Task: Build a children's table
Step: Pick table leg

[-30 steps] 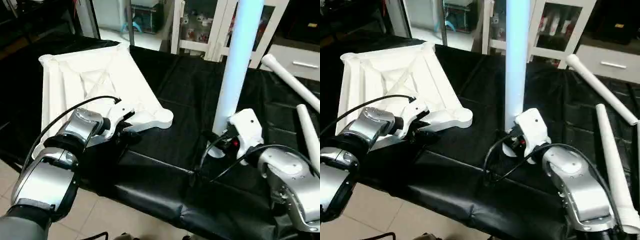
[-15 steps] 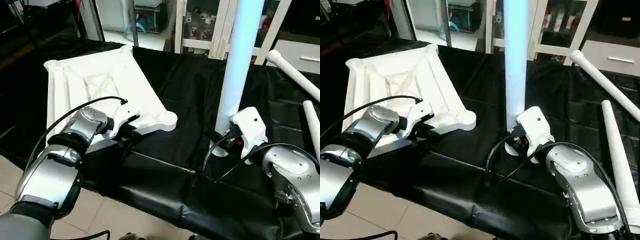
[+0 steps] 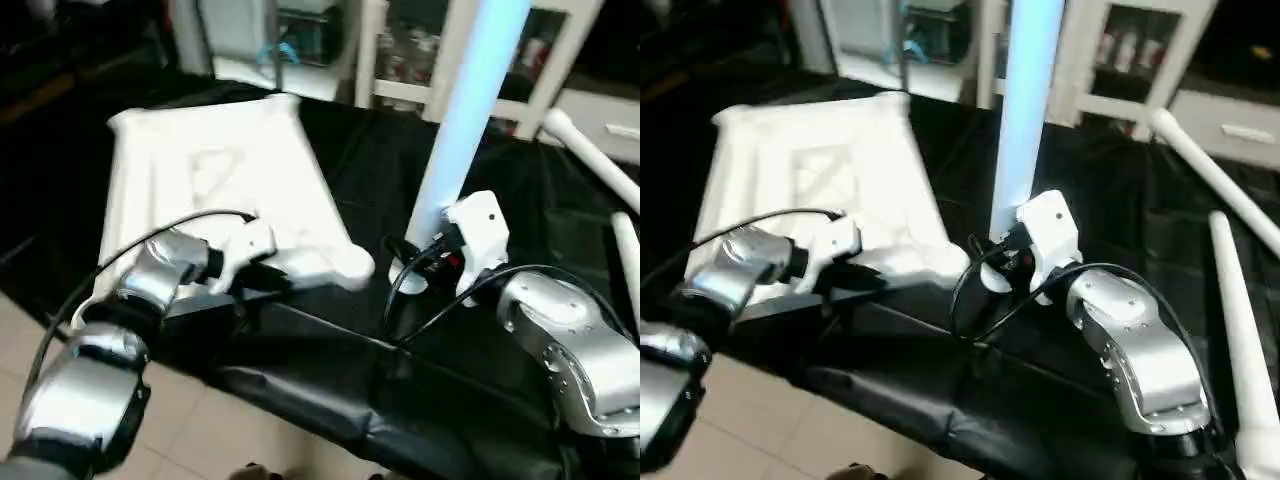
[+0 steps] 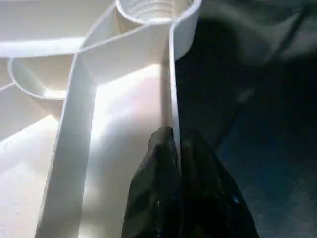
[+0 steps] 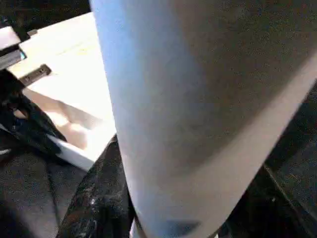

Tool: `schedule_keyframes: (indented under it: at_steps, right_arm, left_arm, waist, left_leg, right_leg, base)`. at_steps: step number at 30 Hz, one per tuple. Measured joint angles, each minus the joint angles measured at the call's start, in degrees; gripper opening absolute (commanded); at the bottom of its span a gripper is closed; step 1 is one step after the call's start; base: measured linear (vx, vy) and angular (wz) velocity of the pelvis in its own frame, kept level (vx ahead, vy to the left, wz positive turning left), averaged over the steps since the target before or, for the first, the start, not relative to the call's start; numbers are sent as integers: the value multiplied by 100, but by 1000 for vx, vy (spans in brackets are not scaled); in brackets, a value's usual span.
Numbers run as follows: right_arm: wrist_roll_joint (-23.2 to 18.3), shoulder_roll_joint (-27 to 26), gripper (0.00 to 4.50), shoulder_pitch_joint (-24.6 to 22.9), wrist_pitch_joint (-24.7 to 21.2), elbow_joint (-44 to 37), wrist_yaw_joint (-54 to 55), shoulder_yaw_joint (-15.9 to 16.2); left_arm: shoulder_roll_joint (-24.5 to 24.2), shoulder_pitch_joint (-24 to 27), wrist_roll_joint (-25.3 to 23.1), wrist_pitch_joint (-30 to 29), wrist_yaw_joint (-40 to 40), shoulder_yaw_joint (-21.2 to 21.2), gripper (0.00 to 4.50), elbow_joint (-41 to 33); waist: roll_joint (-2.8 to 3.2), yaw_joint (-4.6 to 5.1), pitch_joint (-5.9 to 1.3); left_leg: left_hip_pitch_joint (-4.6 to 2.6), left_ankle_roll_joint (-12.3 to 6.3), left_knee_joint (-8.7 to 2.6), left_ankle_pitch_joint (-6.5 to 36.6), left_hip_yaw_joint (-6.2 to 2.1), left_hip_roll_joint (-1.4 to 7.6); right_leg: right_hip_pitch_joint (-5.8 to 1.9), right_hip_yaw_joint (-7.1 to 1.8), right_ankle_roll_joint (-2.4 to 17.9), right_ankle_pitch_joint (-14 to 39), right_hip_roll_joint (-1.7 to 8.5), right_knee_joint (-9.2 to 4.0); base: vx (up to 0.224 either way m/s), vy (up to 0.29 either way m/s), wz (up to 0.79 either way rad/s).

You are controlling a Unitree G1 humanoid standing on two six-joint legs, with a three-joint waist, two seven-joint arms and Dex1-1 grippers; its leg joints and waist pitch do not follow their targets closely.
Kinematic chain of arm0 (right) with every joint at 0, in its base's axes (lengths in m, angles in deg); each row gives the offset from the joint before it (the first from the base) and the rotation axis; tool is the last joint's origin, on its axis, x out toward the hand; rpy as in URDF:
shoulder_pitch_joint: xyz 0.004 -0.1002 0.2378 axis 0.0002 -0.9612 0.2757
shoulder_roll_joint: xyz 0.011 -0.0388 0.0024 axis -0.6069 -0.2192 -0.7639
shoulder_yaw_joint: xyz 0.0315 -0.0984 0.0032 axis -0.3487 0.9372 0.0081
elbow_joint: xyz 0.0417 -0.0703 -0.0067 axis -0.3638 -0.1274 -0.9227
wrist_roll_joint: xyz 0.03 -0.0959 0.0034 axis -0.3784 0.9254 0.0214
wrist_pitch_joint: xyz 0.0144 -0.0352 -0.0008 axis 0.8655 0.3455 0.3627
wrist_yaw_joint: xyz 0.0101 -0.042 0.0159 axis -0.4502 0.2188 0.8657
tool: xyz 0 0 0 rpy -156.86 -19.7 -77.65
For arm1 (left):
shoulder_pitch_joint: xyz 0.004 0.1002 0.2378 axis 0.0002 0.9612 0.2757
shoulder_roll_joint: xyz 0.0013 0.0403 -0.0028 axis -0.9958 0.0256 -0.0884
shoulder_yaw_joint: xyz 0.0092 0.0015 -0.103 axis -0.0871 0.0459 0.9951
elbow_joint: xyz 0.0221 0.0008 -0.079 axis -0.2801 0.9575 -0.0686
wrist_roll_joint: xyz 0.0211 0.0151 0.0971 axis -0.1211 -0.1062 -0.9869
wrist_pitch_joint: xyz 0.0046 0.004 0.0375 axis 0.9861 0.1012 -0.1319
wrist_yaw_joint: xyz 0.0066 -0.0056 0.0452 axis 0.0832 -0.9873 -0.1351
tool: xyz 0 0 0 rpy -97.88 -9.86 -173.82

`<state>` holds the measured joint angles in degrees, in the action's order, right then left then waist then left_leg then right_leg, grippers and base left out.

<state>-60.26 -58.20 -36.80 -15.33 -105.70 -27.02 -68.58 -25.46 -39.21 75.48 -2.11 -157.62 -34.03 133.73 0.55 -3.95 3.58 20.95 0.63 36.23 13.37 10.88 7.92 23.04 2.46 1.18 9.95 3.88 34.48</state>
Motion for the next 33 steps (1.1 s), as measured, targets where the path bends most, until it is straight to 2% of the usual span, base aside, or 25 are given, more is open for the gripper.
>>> schedule_keyframes:
  at_steps: [3, 11, 13, 16, 19, 30, 33]
  right_arm:
    - [-132, -38, 186, 226, 12, 142, -107, -24]
    - [-376, -54, 186, 378, 26, 323, -147, -474]
    - [-433, -118, 186, 378, 25, 322, -102, -563]
    - [-432, -143, 186, 301, 26, 322, -58, -566]
    - [-454, -259, 186, 162, 21, 322, 0, -571]
    - [-809, -381, 186, 9, -182, -32, 49, -659]
    - [-873, -384, 186, 15, -279, -71, 45, -663]
  left_arm:
    - [-32, 220, -19, 183, -4, -42, 7, -313]
    - [9, 510, -103, 263, 42, -87, 7, -812]
    - [4, 515, -94, 163, 8, -78, 47, -860]
    - [39, 518, 60, -83, -111, -61, 65, -962]
    - [54, 517, 68, -123, -154, -62, 103, -1008]
    - [13, 310, -111, -405, -72, -71, 103, -737]
    - [-12, 296, -49, -607, -136, -65, 76, -737]
  waist:
    - [-6, 27, -2]
    - [0, 21, -5]
    - [1, 21, -5]
    - [0, 17, -5]
    - [16, 43, 0]
    - [59, 126, 0]
    - [58, 162, 0]
  left_leg:
    - [-12, -15, -2, -6, 92, -1]
    - [-27, -22, -1, -10, 186, -2]
    - [-26, -23, -1, -11, 190, -2]
    - [-16, -27, -1, -9, 192, -1]
    - [-1, -32, -2, -5, 192, -1]
    - [-8, -30, -2, -6, 190, 2]
    - [-8, -30, -2, -7, 190, 2]
  right_leg:
    - [1, -8, -5, 3, 63, 23]
    - [-3, -9, -33, 19, 131, 51]
    - [-3, -9, -33, 20, 132, 51]
    - [1, -6, -34, 20, 133, 48]
    - [16, -4, -34, 20, 133, 47]
    - [16, -5, -34, 20, 131, 53]
    - [15, -5, -34, 20, 131, 53]
  base:
    - [0, 0, 0]
    - [0, 0, 0]
    - [0, 0, 0]
    - [0, 0, 0]
    - [0, 0, 0]
    - [0, 0, 0]
    - [0, 0, 0]
